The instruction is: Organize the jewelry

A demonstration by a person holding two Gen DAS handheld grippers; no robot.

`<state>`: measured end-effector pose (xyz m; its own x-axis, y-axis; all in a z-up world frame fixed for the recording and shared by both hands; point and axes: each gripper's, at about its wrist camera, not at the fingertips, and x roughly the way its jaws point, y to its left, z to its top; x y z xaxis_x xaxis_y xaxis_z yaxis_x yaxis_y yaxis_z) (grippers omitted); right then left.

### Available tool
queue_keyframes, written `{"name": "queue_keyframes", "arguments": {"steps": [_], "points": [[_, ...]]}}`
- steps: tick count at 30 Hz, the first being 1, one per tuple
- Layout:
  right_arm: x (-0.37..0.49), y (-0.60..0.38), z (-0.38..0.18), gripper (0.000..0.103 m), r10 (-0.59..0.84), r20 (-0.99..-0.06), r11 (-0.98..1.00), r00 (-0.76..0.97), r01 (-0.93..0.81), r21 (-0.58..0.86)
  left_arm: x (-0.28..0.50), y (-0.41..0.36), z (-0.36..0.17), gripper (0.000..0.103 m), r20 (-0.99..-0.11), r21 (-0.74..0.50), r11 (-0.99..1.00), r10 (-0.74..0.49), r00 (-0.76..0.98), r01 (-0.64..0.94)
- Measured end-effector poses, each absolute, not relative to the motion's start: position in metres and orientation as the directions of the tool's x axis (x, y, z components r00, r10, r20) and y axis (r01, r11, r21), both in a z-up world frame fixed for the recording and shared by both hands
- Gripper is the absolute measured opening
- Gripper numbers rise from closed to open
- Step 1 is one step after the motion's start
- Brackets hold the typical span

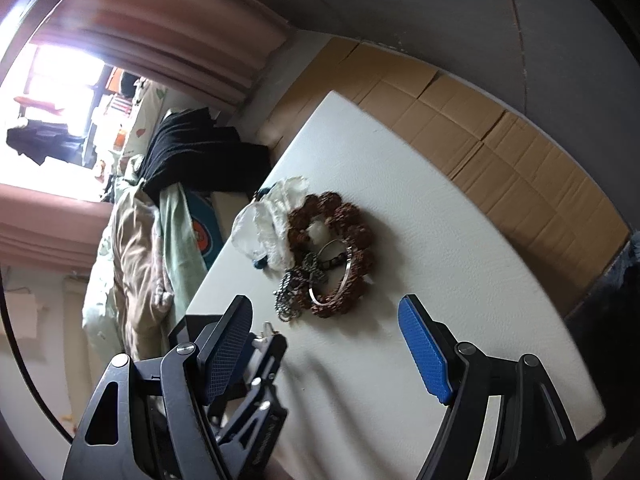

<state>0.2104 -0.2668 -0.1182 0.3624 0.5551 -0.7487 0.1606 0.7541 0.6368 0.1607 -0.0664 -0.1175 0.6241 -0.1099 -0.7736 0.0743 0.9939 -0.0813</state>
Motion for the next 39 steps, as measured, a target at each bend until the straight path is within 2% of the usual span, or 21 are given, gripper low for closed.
{"name": "queue_keyframes", "arguments": {"steps": [5, 6, 9, 14, 16, 19, 28, 35, 36, 38, 39], "points": [[0.213, -0.256, -0.122, 0.076, 0.543, -0.756, 0.768, 0.366, 0.148, 0.624, 0.154, -0.056, -0.102, 0.043, -0.749, -0.116, 0.992, -0.126, 0.651, 0.058], [0.214, -0.256, -0.124, 0.073, 0.538, -0.759, 0.77, 0.366, 0.152, 0.619, 0.152, -0.054, -0.1, 0.043, -0.745, -0.119, 0.991, -0.126, 0.655, 0.056], [0.22, -0.253, -0.132, 0.058, 0.524, -0.774, 0.781, 0.355, 0.162, 0.603, 0.149, -0.048, -0.093, 0.043, -0.732, -0.131, 0.99, -0.131, 0.668, 0.05], [0.225, -0.25, -0.144, 0.041, 0.493, -0.8, 0.797, 0.343, 0.191, 0.573, 0.143, -0.039, -0.084, 0.043, -0.712, -0.154, 0.987, -0.136, 0.689, 0.036], [0.225, -0.251, -0.148, 0.027, 0.488, -0.806, 0.799, 0.334, 0.202, 0.567, 0.142, -0.035, -0.082, 0.043, -0.709, -0.157, 0.987, -0.134, 0.693, 0.03], [0.223, -0.255, -0.152, 0.018, 0.481, -0.811, 0.795, 0.332, 0.223, 0.564, 0.141, -0.03, -0.08, 0.043, -0.706, -0.16, 0.987, -0.13, 0.697, 0.023], [0.218, -0.269, -0.155, 0.017, 0.524, -0.782, 0.745, 0.338, 0.263, 0.613, 0.137, -0.025, -0.077, 0.043, -0.701, -0.161, 0.987, -0.126, 0.702, 0.016], [0.217, -0.265, -0.156, 0.018, 0.54, -0.795, 0.753, 0.275, 0.264, 0.603, 0.139, -0.028, -0.08, 0.043, -0.707, -0.155, 0.988, -0.126, 0.696, 0.021], [0.217, -0.267, -0.157, 0.019, 0.545, -0.793, 0.748, 0.274, 0.268, 0.607, 0.139, -0.029, -0.08, 0.043, -0.708, -0.154, 0.988, -0.126, 0.694, 0.022], [0.218, -0.27, -0.157, 0.03, 0.543, -0.793, 0.745, 0.277, 0.277, 0.607, 0.139, -0.031, -0.081, 0.043, -0.71, -0.15, 0.988, -0.126, 0.692, 0.026], [0.218, -0.272, -0.157, 0.039, 0.543, -0.792, 0.743, 0.28, 0.278, 0.608, 0.139, -0.032, -0.081, 0.043, -0.711, -0.149, 0.988, -0.127, 0.691, 0.028]]}}
